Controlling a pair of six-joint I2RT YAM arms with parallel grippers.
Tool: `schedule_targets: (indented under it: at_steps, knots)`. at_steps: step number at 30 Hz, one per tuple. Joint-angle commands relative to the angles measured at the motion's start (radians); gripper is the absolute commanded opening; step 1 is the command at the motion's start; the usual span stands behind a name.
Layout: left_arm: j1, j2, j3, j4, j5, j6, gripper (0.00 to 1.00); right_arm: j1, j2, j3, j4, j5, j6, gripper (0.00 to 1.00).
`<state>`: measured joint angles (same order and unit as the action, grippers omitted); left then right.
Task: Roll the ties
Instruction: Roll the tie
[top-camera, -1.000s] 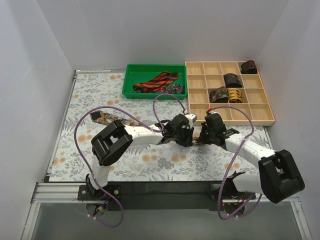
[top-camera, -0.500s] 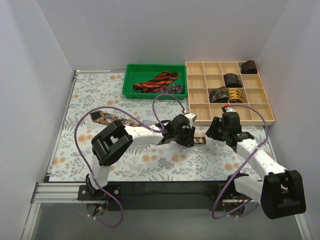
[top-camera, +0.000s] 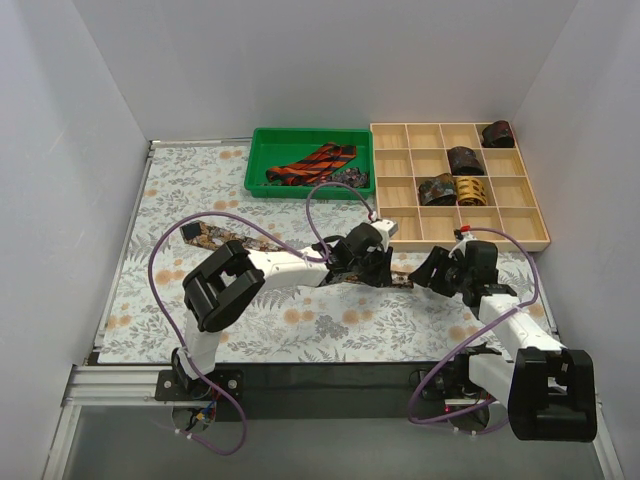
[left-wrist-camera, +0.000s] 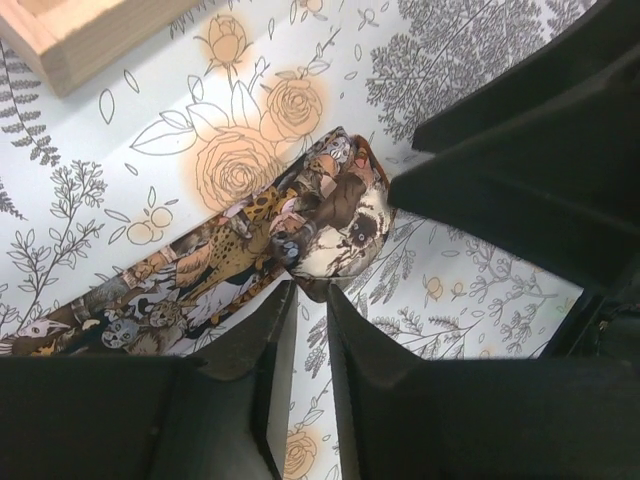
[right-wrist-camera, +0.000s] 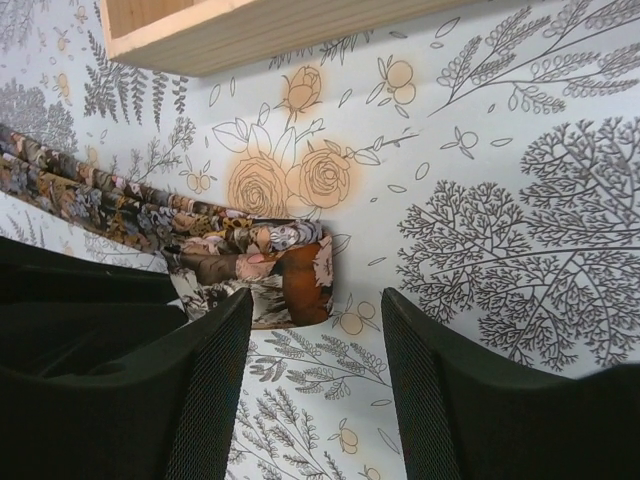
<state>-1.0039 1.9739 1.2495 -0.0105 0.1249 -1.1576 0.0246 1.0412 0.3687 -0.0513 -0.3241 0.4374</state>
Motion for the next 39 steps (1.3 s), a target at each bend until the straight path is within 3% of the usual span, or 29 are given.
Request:
schedule_targets:
  at_steps: [1, 14, 39]
  knots:
    - [-0.004, 0.008, 0.045, 0.023, -0.030, 0.021, 0.17, -0.014, -0.004, -0.030, 0.117, -0.121, -0.014, 0.54]
    - [0.007, 0.034, 0.050, 0.015, -0.044, 0.036, 0.17, -0.052, 0.048, -0.065, 0.185, -0.139, -0.026, 0.57]
    - [0.024, 0.066, 0.074, 0.015, -0.062, 0.049, 0.16, -0.052, 0.267, -0.071, 0.268, -0.222, -0.046, 0.46]
